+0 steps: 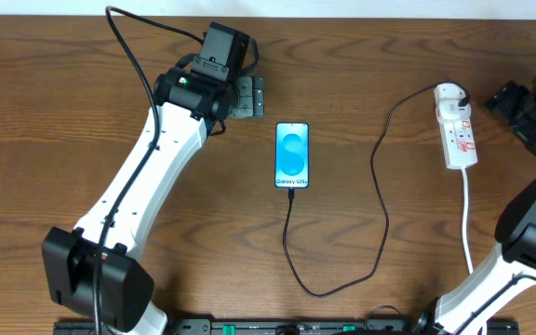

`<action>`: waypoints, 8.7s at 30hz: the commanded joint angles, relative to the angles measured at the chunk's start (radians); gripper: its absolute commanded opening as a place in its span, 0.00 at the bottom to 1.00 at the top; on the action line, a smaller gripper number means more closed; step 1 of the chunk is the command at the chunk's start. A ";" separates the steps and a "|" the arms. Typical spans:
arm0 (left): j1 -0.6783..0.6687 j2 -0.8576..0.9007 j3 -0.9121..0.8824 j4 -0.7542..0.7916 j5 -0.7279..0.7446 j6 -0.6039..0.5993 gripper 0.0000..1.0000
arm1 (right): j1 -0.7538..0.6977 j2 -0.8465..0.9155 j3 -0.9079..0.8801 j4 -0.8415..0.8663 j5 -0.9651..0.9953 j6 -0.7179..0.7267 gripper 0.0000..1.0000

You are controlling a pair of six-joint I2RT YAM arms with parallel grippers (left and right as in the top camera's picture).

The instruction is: Plug charger to phone and switch on socket

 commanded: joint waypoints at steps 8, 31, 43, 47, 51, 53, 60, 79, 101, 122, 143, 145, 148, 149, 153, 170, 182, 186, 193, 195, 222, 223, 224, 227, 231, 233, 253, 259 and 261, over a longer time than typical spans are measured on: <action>0.005 0.006 0.000 -0.003 -0.016 -0.001 0.89 | -0.007 0.109 0.013 -0.016 -0.043 0.026 0.99; 0.005 0.006 0.000 -0.003 -0.016 -0.001 0.89 | -0.018 0.125 -0.082 0.130 -0.110 0.027 0.99; 0.005 0.006 0.000 -0.003 -0.016 -0.001 0.89 | -0.017 0.125 -0.107 0.145 -0.192 0.026 0.99; 0.005 0.006 0.000 -0.003 -0.016 -0.001 0.89 | -0.017 0.125 -0.126 0.149 -0.191 0.027 0.99; 0.005 0.006 0.000 -0.003 -0.016 -0.001 0.89 | -0.017 0.125 -0.144 0.157 -0.189 0.027 0.99; 0.005 0.006 0.000 -0.003 -0.016 -0.001 0.89 | -0.017 0.125 -0.146 0.157 -0.189 0.026 0.99; 0.005 0.006 0.000 -0.003 -0.016 -0.001 0.89 | -0.015 0.125 -0.146 0.152 -0.215 0.023 0.99; 0.005 0.006 0.000 -0.003 -0.016 -0.001 0.89 | -0.008 0.125 -0.146 0.129 -0.256 0.003 0.99; 0.005 0.006 0.000 -0.003 -0.016 -0.001 0.89 | -0.018 -0.308 -0.183 -0.222 -0.181 0.034 0.99; 0.005 0.006 0.000 -0.003 -0.016 -0.001 0.89 | 0.240 -1.147 -0.855 0.018 -0.188 0.117 0.99; 0.005 0.006 0.000 -0.003 -0.016 -0.001 0.90 | 0.240 -1.172 -0.856 0.017 -0.188 0.116 0.99; 0.005 0.006 0.000 -0.003 -0.016 -0.001 0.89 | 0.240 -1.172 -0.856 0.017 -0.188 0.116 0.99; 0.005 0.006 0.000 -0.003 -0.016 -0.001 0.89 | 0.240 -1.172 -0.856 0.017 -0.188 0.116 0.99; 0.005 0.006 0.000 -0.003 -0.016 -0.001 0.89 | 0.240 -1.172 -0.856 0.017 -0.188 0.116 0.99; 0.005 0.006 0.000 -0.003 -0.016 -0.001 0.89 | 0.240 -1.172 -0.856 0.017 -0.188 0.116 0.99; 0.005 0.006 0.000 -0.003 -0.016 -0.001 0.89 | 0.247 -1.173 -0.858 0.014 -0.188 0.116 0.99; 0.005 0.006 0.000 -0.003 -0.016 -0.001 0.89 | 0.289 -1.279 -0.893 0.024 -0.023 0.112 0.99; 0.005 0.006 0.000 -0.003 -0.016 -0.001 0.89 | 0.345 -1.363 -0.958 0.180 0.015 0.017 0.99; 0.005 0.006 0.000 -0.003 -0.016 -0.001 0.89 | 0.396 -1.539 -1.121 0.415 0.014 -0.163 0.99; 0.005 0.006 0.000 -0.003 -0.016 -0.001 0.89 | 0.417 -1.587 -1.185 0.483 0.014 -0.238 0.99; 0.005 0.006 0.000 -0.003 -0.016 -0.001 0.89 | 0.527 -2.019 -1.727 0.996 0.053 -0.561 0.99; 0.005 0.006 0.000 -0.003 -0.016 -0.001 0.89 | 0.527 -2.026 -1.735 0.998 0.053 -0.561 0.99; 0.005 0.006 0.000 -0.003 -0.016 -0.001 0.90 | 0.527 -2.035 -1.744 1.003 0.056 -0.560 0.99; 0.005 0.006 0.000 -0.003 -0.016 -0.001 0.89 | 0.528 -2.043 -1.746 1.002 0.085 -0.546 0.99; 0.005 0.006 0.000 -0.003 -0.016 -0.001 0.89 | 0.527 -2.043 -1.746 1.001 0.102 -0.546 0.99; 0.005 0.006 0.000 -0.003 -0.016 -0.001 0.89 | 0.527 -2.043 -1.746 0.986 0.105 -0.546 0.99; 0.005 0.006 0.000 -0.003 -0.016 -0.001 0.89 | 0.527 -2.044 -1.746 0.914 0.063 -0.471 0.99; 0.005 0.006 0.000 -0.003 -0.016 -0.001 0.90 | 0.527 -2.044 -1.746 0.914 0.063 -0.471 0.99; 0.005 0.006 0.000 -0.003 -0.016 -0.001 0.89 | 0.527 -2.044 -1.746 0.914 0.063 -0.471 0.99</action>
